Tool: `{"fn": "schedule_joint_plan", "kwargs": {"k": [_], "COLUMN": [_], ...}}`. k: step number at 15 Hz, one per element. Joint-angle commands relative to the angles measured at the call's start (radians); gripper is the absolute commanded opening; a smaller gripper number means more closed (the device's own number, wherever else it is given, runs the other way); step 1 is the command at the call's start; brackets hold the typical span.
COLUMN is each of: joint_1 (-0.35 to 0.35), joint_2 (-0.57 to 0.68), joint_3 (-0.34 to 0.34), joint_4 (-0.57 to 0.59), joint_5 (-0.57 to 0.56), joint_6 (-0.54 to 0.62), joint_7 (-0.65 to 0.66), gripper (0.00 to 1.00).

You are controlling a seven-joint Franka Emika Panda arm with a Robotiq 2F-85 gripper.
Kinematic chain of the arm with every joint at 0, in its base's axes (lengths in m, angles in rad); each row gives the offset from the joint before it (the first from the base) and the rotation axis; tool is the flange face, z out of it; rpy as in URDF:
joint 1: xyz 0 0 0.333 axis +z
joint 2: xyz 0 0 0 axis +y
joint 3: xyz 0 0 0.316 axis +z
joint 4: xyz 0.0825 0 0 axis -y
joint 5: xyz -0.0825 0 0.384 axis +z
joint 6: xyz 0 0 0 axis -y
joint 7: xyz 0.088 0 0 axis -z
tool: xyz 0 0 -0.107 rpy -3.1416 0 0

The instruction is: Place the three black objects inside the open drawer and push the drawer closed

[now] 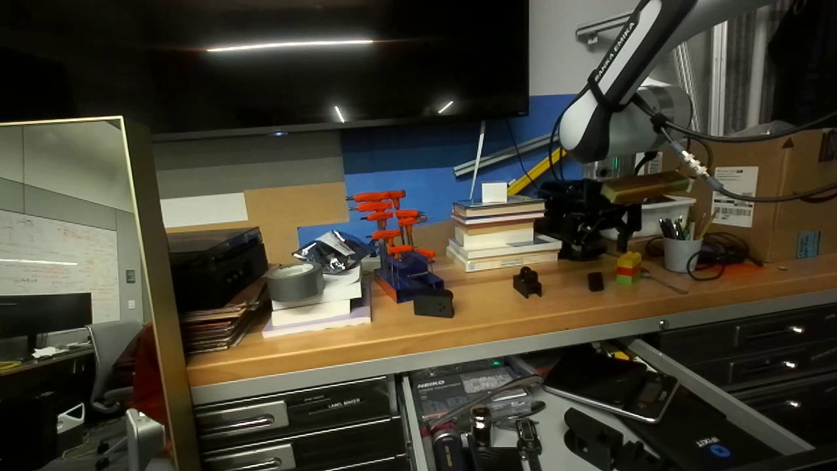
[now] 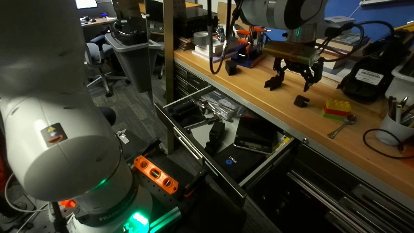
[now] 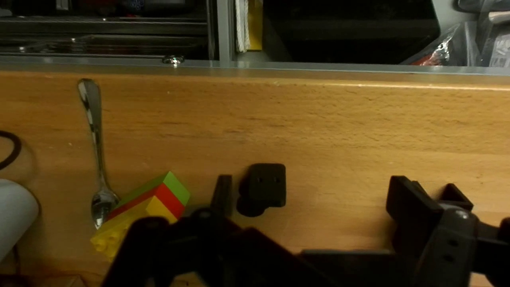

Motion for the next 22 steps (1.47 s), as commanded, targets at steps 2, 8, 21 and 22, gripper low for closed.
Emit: {"fn": "schedule_joint_plan", "kwargs": {"k": [2,8,21,22], "joint_1": [-0.043,-0.083,-0.139,-0.139], "joint_2": [0.091,0.196,0.305,0.305], "joint_3": [0.028,0.053,0.076,0.075], "joint_4": [0.085,0.164,0.278,0.281], "joint_5": [0.082,0.151,0.165,0.163], "joint_6": [0.005,0.012,0.003,-0.002], "joint_7": [-0.01,-0.029,-0.027,-0.025], "gripper": [1.0,1.0,0.42,0.35]}}
